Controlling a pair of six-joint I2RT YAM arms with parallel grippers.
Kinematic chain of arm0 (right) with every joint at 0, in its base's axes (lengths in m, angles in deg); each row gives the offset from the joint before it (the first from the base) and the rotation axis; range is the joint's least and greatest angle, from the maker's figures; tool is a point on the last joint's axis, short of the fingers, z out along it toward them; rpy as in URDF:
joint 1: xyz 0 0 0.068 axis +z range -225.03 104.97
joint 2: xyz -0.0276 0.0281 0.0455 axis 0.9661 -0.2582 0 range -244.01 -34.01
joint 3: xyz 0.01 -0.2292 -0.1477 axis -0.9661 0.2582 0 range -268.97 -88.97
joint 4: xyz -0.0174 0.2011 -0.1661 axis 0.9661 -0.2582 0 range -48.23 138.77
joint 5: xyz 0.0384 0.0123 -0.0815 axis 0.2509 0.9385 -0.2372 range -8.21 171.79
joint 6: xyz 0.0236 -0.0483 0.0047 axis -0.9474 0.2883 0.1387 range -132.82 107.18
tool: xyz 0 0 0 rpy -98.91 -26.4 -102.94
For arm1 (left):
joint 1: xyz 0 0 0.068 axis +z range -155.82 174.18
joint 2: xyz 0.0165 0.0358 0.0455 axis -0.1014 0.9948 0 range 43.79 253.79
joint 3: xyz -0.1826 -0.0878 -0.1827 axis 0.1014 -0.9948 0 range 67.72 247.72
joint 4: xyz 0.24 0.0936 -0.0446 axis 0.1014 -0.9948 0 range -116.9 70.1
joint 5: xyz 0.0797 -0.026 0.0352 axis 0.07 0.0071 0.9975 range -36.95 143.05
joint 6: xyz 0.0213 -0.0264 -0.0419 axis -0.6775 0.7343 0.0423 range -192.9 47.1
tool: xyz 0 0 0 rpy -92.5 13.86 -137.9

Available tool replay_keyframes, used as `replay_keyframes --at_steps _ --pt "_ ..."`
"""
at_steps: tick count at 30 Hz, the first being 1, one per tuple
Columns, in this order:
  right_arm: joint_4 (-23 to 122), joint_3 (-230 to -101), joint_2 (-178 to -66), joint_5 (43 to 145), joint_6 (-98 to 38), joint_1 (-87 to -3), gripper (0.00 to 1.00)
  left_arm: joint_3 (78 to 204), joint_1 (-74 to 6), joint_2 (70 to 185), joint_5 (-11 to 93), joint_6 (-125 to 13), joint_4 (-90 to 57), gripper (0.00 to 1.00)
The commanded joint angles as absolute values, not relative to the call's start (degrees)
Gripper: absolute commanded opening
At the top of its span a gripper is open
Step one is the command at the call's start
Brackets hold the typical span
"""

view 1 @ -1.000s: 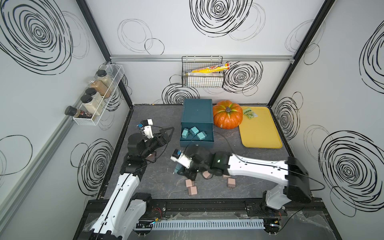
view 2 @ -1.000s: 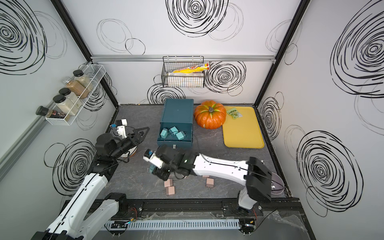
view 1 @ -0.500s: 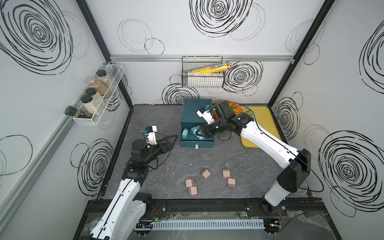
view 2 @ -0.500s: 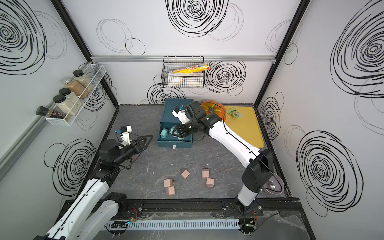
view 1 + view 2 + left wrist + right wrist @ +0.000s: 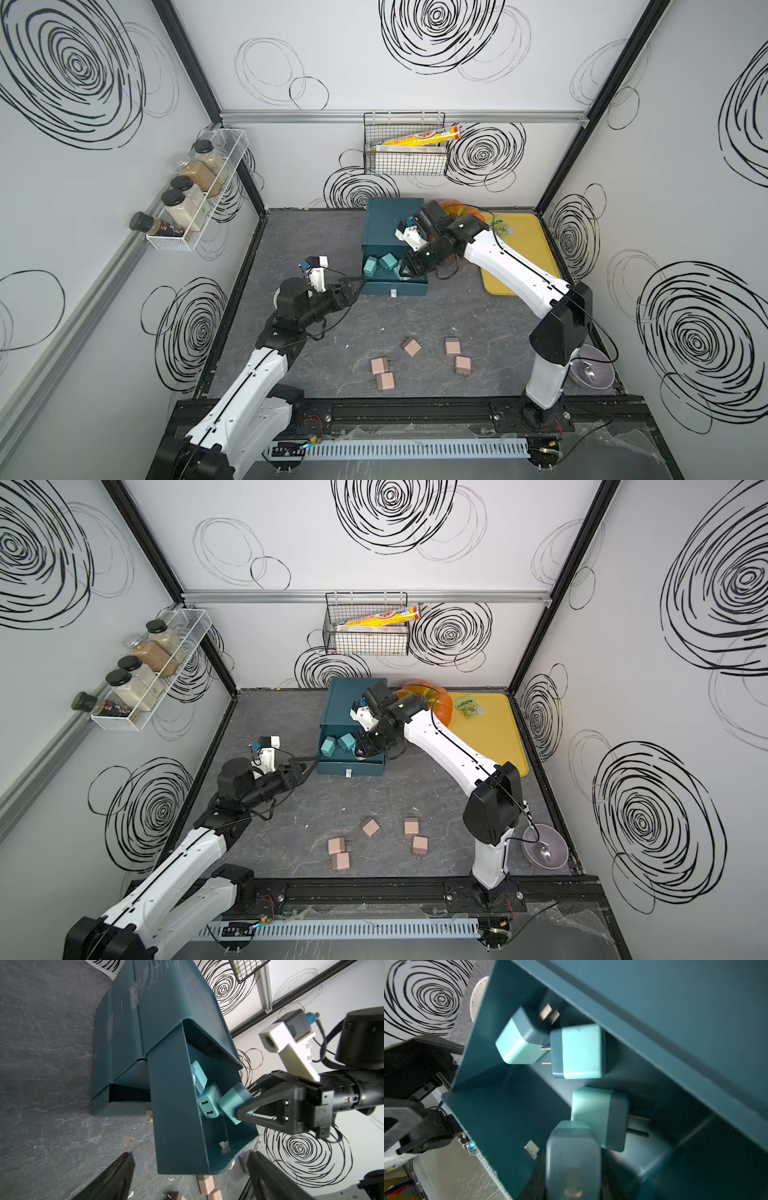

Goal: Place the plugs into the drawer by color
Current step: Place the plug in the drawer.

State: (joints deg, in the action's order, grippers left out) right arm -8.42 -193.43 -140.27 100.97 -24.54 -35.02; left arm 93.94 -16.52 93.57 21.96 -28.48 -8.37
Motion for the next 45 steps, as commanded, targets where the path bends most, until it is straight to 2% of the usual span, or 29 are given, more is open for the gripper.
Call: replay_keyframes --at_steps 1,3,8,13,21,23,29,33,35,40,45 --pt "-11.8 -195.2 -142.5 101.1 -23.5 -35.1 0.24 94.0 -17.3 93.4 21.4 -28.6 -4.3 0.92" --pt "-12.6 -196.8 -143.1 99.2 -23.5 -35.1 0.38 94.1 -17.4 93.0 21.9 -29.0 -4.9 0.93" --pt "-13.4 -199.0 -142.9 96.3 -23.9 -35.1 0.55 94.2 -17.8 92.3 22.6 -29.2 -5.2 0.98" --pt "-14.5 -200.1 -142.7 94.7 -24.1 -35.5 0.58 94.4 -17.9 92.7 22.3 -29.1 -5.3 0.98" --pt "-13.6 -203.4 -139.2 84.9 -25.2 -35.5 0.6 94.4 -18.1 92.0 23.0 -29.2 -5.6 0.98" --pt "-12.0 -202.7 -138.0 85.2 -25.3 -35.5 0.6 94.6 -18.3 92.0 23.0 -29.2 -5.7 0.98" --pt "-13.7 -203.9 -139.0 83.5 -24.5 -35.5 0.58 94.7 -18.2 92.0 23.7 -29.3 -5.9 0.98" --pt "-10.1 -198.1 -137.5 94.9 -23.1 -35.4 0.42 94.7 -20.5 92.8 25.7 -29.1 -5.3 0.98" --pt "-11.9 -198.0 -138.0 94.5 -23.0 -35.3 0.36 95.3 -22.9 93.2 27.7 -29.5 -5.6 0.98" --pt "-7.7 -192.8 -136.2 95.7 -22.5 -35.2 0.34 97.1 -27.7 94.9 32.6 -30.9 -6.8 0.98" --pt "-10.6 -196.6 -141.1 94.1 -22.0 -35.2 0.32 97.5 -27.9 95.9 33.0 -31.2 -7.0 0.98"
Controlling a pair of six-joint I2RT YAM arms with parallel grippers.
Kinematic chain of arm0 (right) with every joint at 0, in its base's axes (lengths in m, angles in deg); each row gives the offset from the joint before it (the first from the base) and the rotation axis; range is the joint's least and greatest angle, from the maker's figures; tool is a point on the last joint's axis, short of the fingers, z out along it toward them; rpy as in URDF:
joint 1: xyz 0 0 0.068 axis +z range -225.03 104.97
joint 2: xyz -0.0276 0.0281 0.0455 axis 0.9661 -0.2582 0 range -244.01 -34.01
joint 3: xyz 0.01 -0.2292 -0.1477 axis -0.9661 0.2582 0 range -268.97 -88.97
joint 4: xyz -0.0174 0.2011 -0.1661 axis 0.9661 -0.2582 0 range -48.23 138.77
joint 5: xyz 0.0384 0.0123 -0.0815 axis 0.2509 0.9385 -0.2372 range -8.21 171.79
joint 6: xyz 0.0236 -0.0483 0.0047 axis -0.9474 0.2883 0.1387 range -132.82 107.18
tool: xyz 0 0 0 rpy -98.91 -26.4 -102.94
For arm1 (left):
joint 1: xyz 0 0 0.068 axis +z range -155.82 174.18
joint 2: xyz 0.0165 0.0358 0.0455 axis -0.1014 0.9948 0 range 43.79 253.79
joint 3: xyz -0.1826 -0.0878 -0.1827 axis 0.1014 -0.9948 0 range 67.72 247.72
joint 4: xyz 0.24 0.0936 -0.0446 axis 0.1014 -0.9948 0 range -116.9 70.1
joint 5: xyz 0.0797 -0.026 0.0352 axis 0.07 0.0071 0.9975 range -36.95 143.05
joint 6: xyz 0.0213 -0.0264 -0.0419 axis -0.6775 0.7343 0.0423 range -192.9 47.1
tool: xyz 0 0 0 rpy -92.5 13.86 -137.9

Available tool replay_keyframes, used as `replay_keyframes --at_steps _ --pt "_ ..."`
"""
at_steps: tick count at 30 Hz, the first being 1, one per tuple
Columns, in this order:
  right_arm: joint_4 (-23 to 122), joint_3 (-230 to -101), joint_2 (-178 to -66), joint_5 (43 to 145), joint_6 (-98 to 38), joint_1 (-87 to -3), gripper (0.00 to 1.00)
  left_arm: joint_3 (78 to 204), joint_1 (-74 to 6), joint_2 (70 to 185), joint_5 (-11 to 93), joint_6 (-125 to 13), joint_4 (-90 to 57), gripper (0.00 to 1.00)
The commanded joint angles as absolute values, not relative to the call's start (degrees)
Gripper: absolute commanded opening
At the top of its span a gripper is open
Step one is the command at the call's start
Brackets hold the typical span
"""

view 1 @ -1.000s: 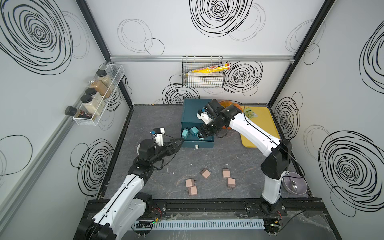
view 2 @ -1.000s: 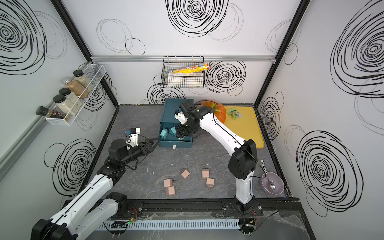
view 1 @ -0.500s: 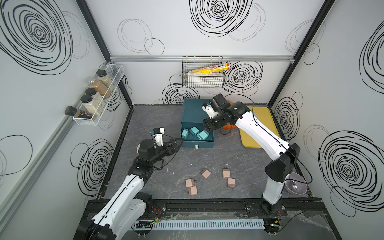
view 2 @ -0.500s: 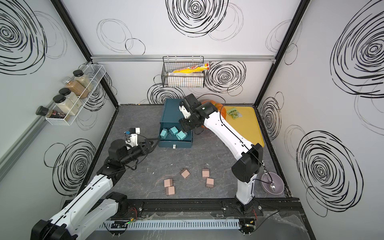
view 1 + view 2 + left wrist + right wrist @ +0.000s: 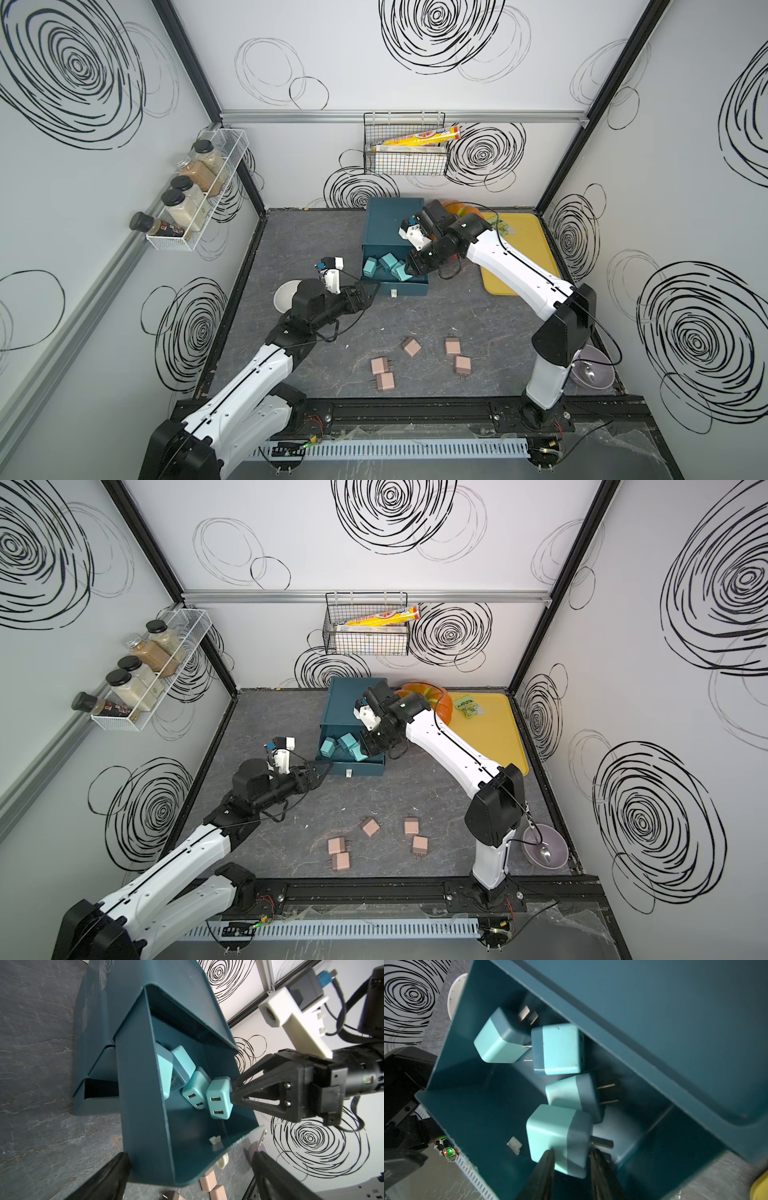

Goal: Place the plugs into the drawer by color
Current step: Place the plug in the drawer, then close the drawer in the storage box.

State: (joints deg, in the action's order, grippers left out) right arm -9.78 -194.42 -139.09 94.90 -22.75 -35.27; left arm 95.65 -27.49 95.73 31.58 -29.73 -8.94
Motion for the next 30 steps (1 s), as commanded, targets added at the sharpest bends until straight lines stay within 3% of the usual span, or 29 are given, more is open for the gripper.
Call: replay_keyframes --at_steps 1,10,14,17,21,23,30 --pt "-11.0 -196.9 -140.9 93.6 -22.2 -35.3 0.32 97.4 -27.9 95.6 33.5 -31.4 -7.4 0.98" --pt "-10.3 -197.5 -132.0 92.1 -22.9 -35.3 0.43 102.8 -27.6 93.0 41.8 -33.8 -15.4 0.99" --pt "-5.1 -189.4 -124.9 96.4 -23.7 -35.2 0.42 109.8 -27.2 93.5 45.7 -35.4 -21.2 0.99" --pt "3.2 -179.1 -116.9 102.4 -25.3 -34.5 0.41 116.7 -25.3 99.9 44.6 -37.2 -23.5 0.99" --pt "15.2 -164.7 -107.9 103.7 -30.4 -29.5 0.43 123.2 -18.0 112.6 32.0 -36.0 -20.8 0.99" --pt "19.3 -159.5 -105.4 102.9 -32.1 -26.3 0.44 126.5 -17.4 118.1 31.9 -37.6 -20.3 0.99" --pt "25.1 -151.5 -105.7 98.5 -33.3 -24.2 0.47 134.0 -17.8 132.0 29.7 -40.9 -20.2 0.88"
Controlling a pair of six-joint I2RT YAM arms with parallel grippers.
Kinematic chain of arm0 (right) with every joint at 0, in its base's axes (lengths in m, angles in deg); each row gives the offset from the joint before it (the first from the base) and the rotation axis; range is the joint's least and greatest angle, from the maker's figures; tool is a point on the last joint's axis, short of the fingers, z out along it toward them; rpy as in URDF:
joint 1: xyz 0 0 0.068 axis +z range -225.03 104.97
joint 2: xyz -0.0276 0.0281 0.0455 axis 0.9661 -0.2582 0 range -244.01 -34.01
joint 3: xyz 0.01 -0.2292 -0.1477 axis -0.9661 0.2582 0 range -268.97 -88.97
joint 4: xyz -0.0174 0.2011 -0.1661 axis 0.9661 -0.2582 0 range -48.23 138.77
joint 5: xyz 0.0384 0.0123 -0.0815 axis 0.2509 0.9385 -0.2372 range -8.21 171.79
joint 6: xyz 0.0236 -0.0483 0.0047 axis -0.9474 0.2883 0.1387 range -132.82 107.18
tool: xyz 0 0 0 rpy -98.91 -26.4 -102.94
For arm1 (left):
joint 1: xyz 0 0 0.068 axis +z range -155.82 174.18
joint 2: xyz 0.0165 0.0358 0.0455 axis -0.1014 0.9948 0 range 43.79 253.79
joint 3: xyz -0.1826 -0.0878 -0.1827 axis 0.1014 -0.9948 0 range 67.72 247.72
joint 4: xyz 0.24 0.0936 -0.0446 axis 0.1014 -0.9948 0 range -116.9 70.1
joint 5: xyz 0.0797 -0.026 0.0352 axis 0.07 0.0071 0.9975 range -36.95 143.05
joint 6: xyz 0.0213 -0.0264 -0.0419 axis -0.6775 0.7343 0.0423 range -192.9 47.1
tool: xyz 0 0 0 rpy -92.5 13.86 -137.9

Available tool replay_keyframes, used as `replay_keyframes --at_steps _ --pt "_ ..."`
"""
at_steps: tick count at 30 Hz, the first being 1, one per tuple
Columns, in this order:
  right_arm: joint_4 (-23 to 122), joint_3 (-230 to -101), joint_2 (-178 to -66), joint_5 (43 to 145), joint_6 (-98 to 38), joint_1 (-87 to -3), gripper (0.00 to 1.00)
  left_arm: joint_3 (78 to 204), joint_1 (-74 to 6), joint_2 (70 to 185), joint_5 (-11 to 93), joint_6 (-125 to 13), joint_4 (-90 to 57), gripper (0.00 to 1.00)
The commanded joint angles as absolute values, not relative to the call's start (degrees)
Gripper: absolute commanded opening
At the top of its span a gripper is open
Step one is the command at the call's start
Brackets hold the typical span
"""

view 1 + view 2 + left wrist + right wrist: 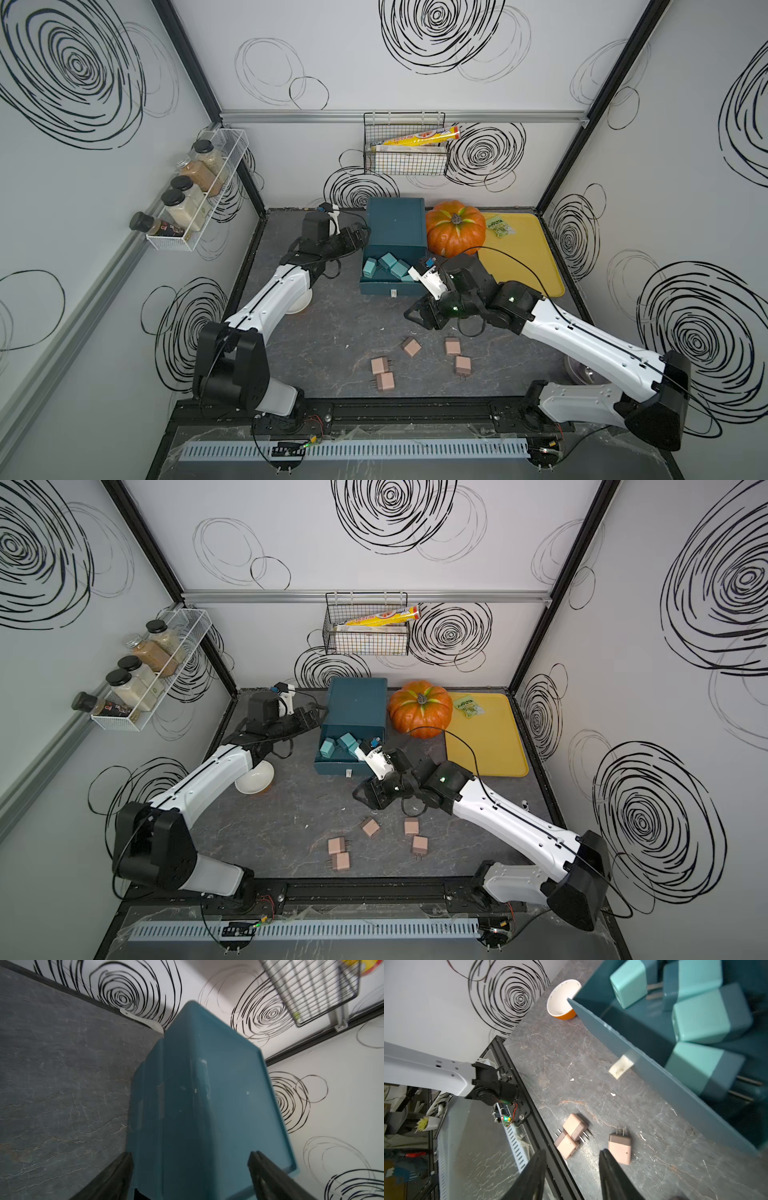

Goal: Place the plugs into the drawer by color
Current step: Close the drawer in the storage box.

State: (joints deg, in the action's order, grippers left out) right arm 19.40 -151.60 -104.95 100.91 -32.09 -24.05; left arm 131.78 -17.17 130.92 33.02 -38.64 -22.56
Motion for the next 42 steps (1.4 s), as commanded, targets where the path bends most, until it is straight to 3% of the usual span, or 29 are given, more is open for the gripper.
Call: replay_keyframes --at_steps 1,7,11,13,17,30,39,42 --pt "25.2 -151.7 -106.3 97.6 -33.2 -24.2 0.47 134.2 -18.2 132.4 30.0 -41.3 -20.2 0.87" --pt "25.1 -154.7 -110.5 85.9 -32.3 -25.1 0.5 133.2 -19.9 131.5 35.3 -42.4 -21.7 0.74" --pt "26.1 -156.8 -114.9 85.0 -30.4 -27.4 0.49 133.4 -21.0 131.8 37.7 -43.3 -23.7 0.66" --pt "27.4 -157.9 -116.7 84.4 -30.1 -28.0 0.49 133.6 -21.3 132.6 37.9 -43.3 -24.3 0.55" --pt "28.9 -161.2 -119.5 82.8 -30.4 -28.3 0.49 134.1 -22.2 134.4 39.3 -43.9 -26.2 0.45" --pt "34.5 -170.3 -130.3 64.8 -27.8 -28.3 0.51 133.3 -22.8 134.1 38.8 -44.9 -26.8 0.44" --pt "45.4 -163.7 -127.4 58.8 -22.8 -28.1 0.53 132.1 -22.6 132.0 37.7 -43.4 -25.2 0.45" --pt "45.8 -162.2 -125.1 58.6 -23.0 -28.1 0.53 131.5 -22.6 129.4 39.5 -42.5 -25.2 0.53"
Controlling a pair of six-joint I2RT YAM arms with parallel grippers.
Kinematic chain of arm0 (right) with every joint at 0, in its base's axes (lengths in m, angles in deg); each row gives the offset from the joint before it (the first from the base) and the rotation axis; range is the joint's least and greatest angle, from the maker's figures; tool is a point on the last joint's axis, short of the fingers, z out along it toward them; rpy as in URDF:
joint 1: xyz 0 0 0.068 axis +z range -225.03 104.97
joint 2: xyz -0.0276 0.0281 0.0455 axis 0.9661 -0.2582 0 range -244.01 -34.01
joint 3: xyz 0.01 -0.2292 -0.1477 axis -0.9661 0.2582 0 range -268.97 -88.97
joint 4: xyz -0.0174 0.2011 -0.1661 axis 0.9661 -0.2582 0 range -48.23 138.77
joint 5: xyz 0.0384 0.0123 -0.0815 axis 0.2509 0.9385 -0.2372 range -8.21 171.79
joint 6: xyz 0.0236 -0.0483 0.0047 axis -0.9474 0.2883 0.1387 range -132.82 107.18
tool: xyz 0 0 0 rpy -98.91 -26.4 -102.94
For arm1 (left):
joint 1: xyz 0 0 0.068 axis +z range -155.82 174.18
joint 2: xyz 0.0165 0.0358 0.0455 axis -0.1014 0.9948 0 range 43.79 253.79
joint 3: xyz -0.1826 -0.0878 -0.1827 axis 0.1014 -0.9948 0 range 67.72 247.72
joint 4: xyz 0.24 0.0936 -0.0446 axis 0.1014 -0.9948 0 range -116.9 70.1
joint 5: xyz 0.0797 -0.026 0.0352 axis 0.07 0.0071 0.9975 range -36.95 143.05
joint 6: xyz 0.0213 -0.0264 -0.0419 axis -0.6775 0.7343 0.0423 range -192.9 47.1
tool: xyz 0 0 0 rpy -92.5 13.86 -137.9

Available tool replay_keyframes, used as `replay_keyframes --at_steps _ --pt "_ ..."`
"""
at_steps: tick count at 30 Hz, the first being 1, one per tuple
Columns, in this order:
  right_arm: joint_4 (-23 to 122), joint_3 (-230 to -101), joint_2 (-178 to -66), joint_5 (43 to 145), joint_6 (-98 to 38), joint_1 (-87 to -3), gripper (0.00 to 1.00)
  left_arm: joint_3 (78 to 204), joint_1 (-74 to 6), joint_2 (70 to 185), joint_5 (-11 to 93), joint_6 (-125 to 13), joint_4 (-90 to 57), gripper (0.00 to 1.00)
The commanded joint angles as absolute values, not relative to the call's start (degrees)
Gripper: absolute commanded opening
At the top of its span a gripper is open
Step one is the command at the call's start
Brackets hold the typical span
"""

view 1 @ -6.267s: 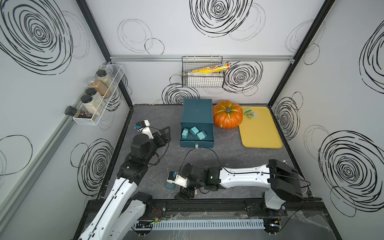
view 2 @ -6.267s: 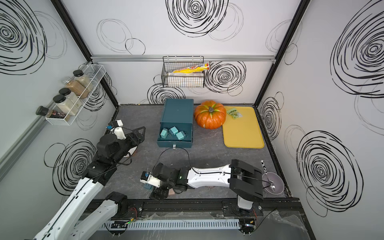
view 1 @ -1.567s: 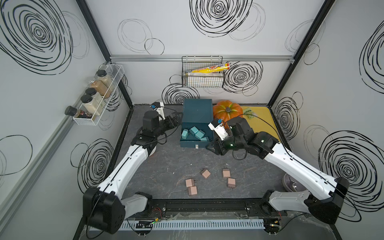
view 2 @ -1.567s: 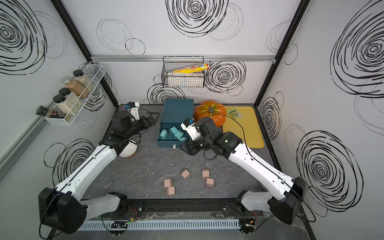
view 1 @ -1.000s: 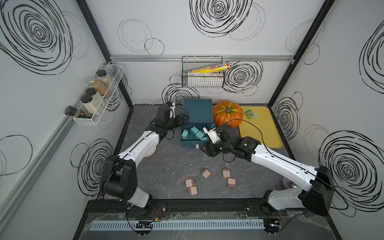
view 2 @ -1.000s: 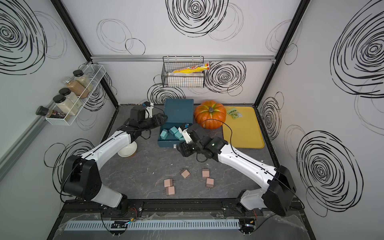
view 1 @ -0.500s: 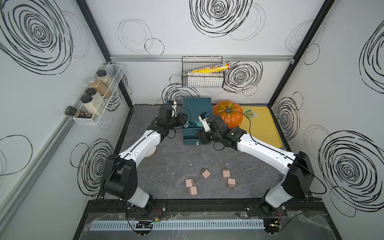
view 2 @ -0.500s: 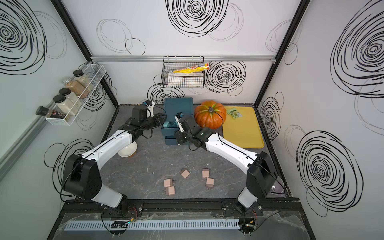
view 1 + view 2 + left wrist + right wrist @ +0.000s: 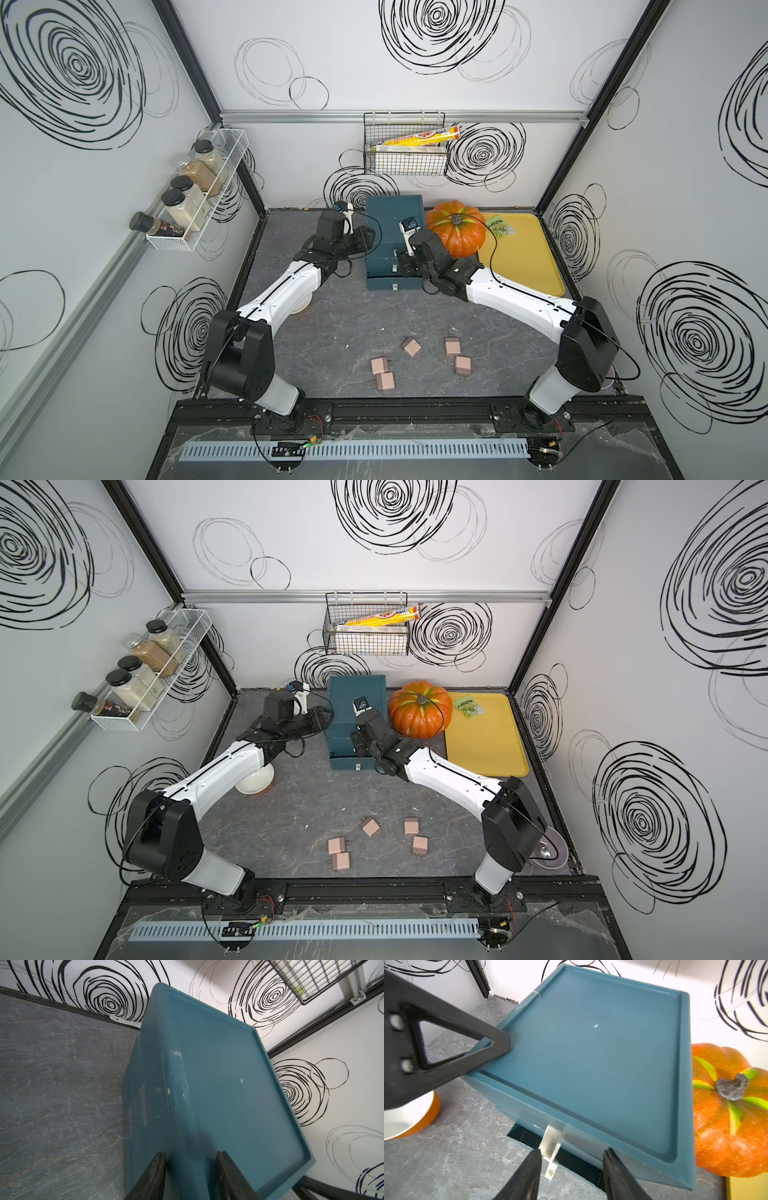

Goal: Place the plugs into the drawer by color
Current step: Close the drawer in the storage box, then open the drawer in the storage box.

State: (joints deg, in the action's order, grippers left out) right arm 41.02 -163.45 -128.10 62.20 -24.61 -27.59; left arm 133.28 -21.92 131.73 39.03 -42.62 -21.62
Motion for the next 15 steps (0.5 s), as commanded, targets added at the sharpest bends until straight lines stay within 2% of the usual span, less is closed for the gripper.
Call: replay_keyframes --at_steps 1,4,5,7,10,12,15 --pt "47.3 -160.7 -122.9 60.2 -23.4 -28.4 0.53 131.5 -22.9 127.8 42.4 -42.1 -26.1 0.55" --pt "49.3 -158.7 -117.6 80.6 -28.7 -34.4 0.51 127.5 -22.4 120.9 45.4 -39.9 -23.2 0.63" --pt "47.9 -159.8 -116.5 84.5 -30.4 -36.7 0.52 125.2 -21.8 118.2 44.3 -38.1 -21.0 0.67" --pt "44.6 -162.5 -116.4 87.5 -30.3 -40.0 0.53 118.5 -20.6 113.5 39.5 -32.8 -13.2 0.76" --pt "41.4 -164.5 -117.7 88.5 -30.1 -44.0 0.6 106.9 -21.4 109.0 32.5 -22.9 3.2 0.83" --pt "41.5 -164.5 -119.4 95.6 -31.9 -47.4 0.64 101.0 -23.4 108.8 30.9 -17.2 12.8 0.88" --pt "40.5 -166.2 -124.5 105.6 -33.1 -51.1 0.64 90.7 -26.8 111.6 31.0 -5.7 32.7 0.9"
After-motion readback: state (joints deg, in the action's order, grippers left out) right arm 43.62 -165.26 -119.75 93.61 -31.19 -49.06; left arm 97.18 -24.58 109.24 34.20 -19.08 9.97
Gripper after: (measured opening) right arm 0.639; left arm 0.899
